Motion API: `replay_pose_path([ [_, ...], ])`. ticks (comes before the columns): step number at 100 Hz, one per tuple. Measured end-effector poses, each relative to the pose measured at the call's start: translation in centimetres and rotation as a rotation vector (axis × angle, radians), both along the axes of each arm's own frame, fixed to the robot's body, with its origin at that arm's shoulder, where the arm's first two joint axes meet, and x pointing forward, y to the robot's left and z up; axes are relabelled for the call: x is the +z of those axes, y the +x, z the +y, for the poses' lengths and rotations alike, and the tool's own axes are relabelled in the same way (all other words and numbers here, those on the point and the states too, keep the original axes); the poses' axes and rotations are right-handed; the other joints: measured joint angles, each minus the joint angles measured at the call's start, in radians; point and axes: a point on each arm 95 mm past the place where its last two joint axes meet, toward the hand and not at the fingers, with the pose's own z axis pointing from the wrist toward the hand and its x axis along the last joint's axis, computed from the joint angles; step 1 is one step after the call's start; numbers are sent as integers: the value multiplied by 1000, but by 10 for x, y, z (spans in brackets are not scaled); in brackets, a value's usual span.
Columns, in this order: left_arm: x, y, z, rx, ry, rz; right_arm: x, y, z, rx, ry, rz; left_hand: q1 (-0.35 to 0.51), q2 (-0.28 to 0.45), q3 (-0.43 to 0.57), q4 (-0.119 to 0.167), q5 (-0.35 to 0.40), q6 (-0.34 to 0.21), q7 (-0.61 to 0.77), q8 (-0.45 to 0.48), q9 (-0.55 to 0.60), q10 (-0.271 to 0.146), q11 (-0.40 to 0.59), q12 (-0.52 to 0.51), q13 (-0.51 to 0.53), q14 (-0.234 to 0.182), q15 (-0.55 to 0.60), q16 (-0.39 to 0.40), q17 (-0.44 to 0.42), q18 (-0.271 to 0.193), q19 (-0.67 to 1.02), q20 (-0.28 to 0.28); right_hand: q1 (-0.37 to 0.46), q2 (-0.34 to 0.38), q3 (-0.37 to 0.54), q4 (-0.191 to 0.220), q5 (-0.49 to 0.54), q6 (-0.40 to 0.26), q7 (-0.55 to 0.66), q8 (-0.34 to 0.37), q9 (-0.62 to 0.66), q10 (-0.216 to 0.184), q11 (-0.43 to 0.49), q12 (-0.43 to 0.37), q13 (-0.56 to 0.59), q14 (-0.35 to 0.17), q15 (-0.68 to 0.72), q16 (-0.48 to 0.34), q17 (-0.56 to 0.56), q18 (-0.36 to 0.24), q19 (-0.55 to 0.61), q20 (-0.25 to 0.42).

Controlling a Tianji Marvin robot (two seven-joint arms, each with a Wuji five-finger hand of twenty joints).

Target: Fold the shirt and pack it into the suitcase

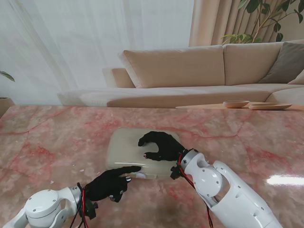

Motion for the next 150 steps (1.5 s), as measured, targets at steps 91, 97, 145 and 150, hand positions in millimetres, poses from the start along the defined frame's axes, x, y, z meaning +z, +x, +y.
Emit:
replay_pose_path([
  [91, 71, 27, 39, 439, 184, -343, 60, 1, -55, -431, 101, -129, -140, 17, -158, -28, 4, 122, 12, 8, -98, 72, -237, -53, -162, 109, -224, 49, -251, 58, -179, 62, -2, 2, -25, 0, 29, 1, 13, 0, 21, 89, 7, 1, 17, 164, 17, 0, 91, 281, 107, 3],
  [97, 78, 30, 41, 449, 204, -372, 62, 1, -61, -457, 108, -135, -138, 21, -149, -28, 5, 132, 12, 10, -136, 83, -285, -67, -210, 126, -289, 53, -301, 60, -229, 62, -2, 2, -25, 0, 29, 1, 13, 0, 22, 89, 7, 1, 17, 164, 17, 0, 91, 281, 107, 3],
  [145, 97, 47, 54, 584, 452, -568, 66, 3, -101, -595, 119, -143, -234, 44, -149, -28, 5, 151, -14, 72, -508, 169, -905, -536, -751, 184, -1223, -420, -716, 47, -860, -410, -25, 4, -41, 0, 31, 1, 3, 0, 33, 90, -15, 1, 17, 165, -7, 0, 92, 293, 107, 3],
  [150, 97, 49, 55, 588, 483, -587, 66, 3, -105, -606, 119, -140, -234, 44, -149, -28, 5, 151, -15, 80, -553, 171, -932, -564, -799, 184, -1262, -480, -746, 20, -926, -451, -25, 4, -41, 0, 31, 1, 2, 0, 33, 90, -21, 1, 17, 165, -17, 0, 92, 293, 107, 3],
])
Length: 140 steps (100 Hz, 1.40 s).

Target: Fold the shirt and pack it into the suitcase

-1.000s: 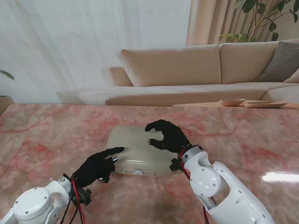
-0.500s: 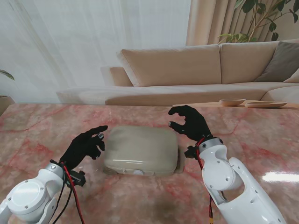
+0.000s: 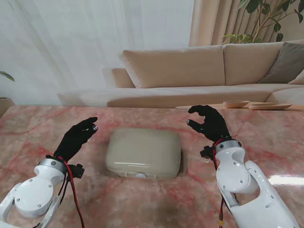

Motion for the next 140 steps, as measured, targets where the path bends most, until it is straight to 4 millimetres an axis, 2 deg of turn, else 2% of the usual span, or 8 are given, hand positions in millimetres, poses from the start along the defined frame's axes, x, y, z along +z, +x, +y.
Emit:
replay_pose_path([
  [22, -3, 5, 5, 25, 56, -12, -6, 1, -15, -49, 43, 31, -16, 0, 0, 0, 0, 0, -12, 0, -76, -1, -46, -80, -138, -13, -86, -127, -45, -84, -217, -150, -3, 1, -10, 0, 0, 1, -12, 0, 0, 0, -32, -2, 0, 9, -41, -34, 0, 1, -1, 0],
  [30, -5, 6, 7, 34, 60, -9, -9, 2, -20, -65, 55, 41, -65, 10, -1, 0, -26, 0, -24, 1, -105, -2, -55, -98, -158, -18, -97, -147, -47, -88, -270, -174, -28, 2, -20, 0, 0, 10, -13, 0, 0, 1, -41, -5, 0, 9, -51, -35, 0, 2, -4, 0],
  [42, -10, 6, 10, 54, 44, -6, -16, 3, -25, -83, 68, 57, -74, 20, -1, 0, -41, 0, -36, 2, -128, -4, -58, -119, -182, -25, -107, -168, -56, -101, -367, -208, -38, 2, -26, 0, 0, 11, -26, 0, 0, 1, -55, -17, 0, 9, -66, -39, 0, 3, -13, 0],
  [51, -14, 5, 12, 68, 33, -4, -24, 4, -29, -98, 82, 72, -127, 39, 0, 0, -42, 0, -37, 2, -128, -5, -59, -125, -182, -26, -108, -177, -57, -109, -429, -218, -42, 10, -37, 0, -1, 15, -37, 0, 0, 2, -70, -30, 0, 9, -80, -48, 0, 11, -25, 0],
  [66, -24, -1, 16, 103, 26, 5, -36, 6, -35, -127, 134, 96, -127, 39, 0, 0, -52, 0, -38, 2, -128, -5, -59, -127, -207, -27, -120, -185, -58, -110, -442, -218, -91, 12, -52, 0, -1, 26, -44, -5, 0, 10, -96, -54, 0, 9, -98, -65, -2, 12, -37, 0],
  [90, -39, -9, 20, 145, 23, 30, -49, 6, -37, -124, 164, 116, -127, 39, 0, 0, -52, 0, -48, 2, -128, -5, -59, -137, -207, -28, -120, -186, -58, -110, -494, -218, -94, 22, -70, 0, -3, 27, -62, -6, 0, 22, -134, -90, -1, 9, -130, -90, -12, 13, -51, 0],
  [102, -45, -12, 20, 159, 18, 39, -54, 5, -37, -134, 181, 123, -127, 39, 0, 0, -52, 0, -49, 2, -128, -5, -59, -137, -207, -28, -120, -187, -50, -110, -553, -186, -105, 23, -83, 0, -4, 28, -71, -8, 0, 24, -145, -103, -1, 9, -139, -92, -13, 13, -61, 0],
  [140, -52, -15, 17, 149, 3, 59, -65, 4, -37, -150, 207, 150, -127, 39, 0, 0, -52, 0, -49, 2, -128, -5, -59, -137, -207, -28, -120, -187, -33, -110, -576, -161, -105, 38, -83, 0, -4, 39, -73, -8, -2, 24, -145, -114, -1, 9, -142, -92, -13, 13, -63, 0],
])
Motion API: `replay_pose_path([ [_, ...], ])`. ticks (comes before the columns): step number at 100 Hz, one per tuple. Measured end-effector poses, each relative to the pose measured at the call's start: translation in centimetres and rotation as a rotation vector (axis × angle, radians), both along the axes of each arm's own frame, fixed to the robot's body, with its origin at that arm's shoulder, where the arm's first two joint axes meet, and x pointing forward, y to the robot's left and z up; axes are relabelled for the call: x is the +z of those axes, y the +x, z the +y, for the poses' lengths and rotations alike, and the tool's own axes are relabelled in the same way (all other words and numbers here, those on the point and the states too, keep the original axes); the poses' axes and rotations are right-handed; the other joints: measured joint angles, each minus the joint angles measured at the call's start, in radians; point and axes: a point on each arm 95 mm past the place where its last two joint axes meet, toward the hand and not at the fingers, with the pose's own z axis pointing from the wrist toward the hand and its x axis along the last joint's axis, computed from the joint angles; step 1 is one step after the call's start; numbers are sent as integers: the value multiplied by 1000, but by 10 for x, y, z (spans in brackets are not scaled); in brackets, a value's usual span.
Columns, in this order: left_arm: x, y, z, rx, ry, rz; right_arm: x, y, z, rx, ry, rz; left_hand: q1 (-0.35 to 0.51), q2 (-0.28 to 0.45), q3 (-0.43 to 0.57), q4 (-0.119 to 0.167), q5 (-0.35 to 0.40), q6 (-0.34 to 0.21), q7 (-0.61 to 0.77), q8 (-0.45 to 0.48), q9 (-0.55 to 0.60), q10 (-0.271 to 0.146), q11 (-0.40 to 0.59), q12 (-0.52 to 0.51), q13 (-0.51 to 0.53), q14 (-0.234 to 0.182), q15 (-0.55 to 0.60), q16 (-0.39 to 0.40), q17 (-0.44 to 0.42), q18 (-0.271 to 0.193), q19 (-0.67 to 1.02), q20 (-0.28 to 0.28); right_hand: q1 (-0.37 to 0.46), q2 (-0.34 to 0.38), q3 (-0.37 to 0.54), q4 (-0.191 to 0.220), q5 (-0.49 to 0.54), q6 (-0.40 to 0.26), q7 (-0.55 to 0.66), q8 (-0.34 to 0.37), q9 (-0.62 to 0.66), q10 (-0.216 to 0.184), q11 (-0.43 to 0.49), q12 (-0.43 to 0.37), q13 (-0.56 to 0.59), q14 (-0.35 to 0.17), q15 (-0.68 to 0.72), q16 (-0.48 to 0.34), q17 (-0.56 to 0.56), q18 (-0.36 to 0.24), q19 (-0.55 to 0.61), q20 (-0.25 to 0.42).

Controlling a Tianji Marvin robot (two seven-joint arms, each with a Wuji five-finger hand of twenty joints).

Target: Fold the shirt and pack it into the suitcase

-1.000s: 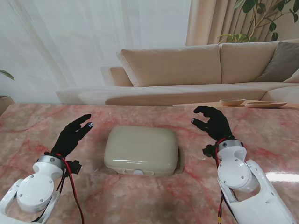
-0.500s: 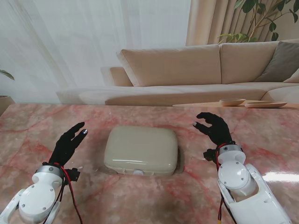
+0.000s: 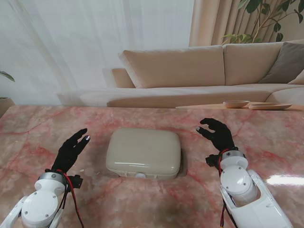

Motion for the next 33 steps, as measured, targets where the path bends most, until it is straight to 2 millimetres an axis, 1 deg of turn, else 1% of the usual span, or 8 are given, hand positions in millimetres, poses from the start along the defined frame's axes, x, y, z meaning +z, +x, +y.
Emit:
replay_pose_path([
  [33, -2, 0, -2, -8, -9, 10, -2, -2, 1, -4, 17, 17, 0, 0, 0, 0, 0, 0, 0, 0, 0, 0, 0, 0, 0, 0, 0, 0, 2, 0, -2, 23, 0, 6, -3, 0, 0, 1, -11, 0, -1, 1, 0, -1, 0, 0, 0, 0, 0, 0, -11, 0],
])
